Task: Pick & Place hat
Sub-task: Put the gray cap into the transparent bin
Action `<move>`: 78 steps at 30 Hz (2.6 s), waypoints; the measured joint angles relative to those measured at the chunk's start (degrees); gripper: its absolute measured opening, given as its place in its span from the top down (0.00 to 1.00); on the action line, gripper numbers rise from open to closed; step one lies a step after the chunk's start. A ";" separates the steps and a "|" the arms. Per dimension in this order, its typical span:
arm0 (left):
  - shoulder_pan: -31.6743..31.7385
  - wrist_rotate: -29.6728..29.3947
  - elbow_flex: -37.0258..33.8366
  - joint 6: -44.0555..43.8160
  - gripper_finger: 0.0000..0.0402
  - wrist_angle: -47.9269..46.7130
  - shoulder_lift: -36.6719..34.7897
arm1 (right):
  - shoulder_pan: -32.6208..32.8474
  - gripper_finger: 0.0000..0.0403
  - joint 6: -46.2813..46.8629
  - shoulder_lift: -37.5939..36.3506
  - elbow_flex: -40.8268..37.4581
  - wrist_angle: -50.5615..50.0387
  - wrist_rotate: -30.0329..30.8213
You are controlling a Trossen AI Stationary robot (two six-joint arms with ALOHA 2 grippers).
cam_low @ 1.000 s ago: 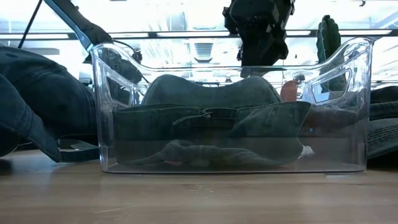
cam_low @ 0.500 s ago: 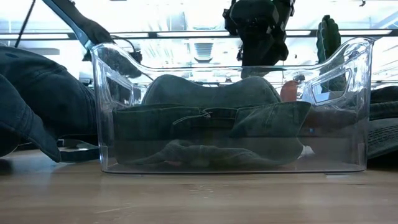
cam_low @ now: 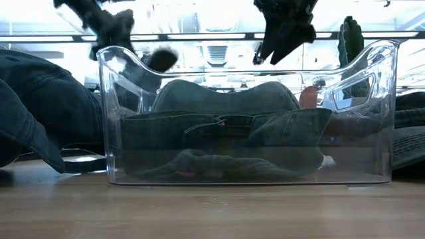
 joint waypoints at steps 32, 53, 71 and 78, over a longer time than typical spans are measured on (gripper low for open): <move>-59.63 -62.13 18.19 -3.23 1.00 18.34 35.06 | -8.55 0.44 7.40 -12.10 -1.27 -10.98 5.58; -65.59 -58.71 54.73 -23.80 1.00 -25.11 72.30 | -9.31 0.44 -0.64 -18.21 -2.45 -14.52 -1.04; -66.61 -51.24 56.58 -18.08 0.87 -26.15 80.50 | -9.35 0.44 -0.64 -18.14 -6.75 -14.34 -1.28; -66.96 -46.33 56.36 -15.63 0.79 -25.07 78.36 | -9.36 0.44 -1.39 -18.14 -11.74 -13.40 -10.34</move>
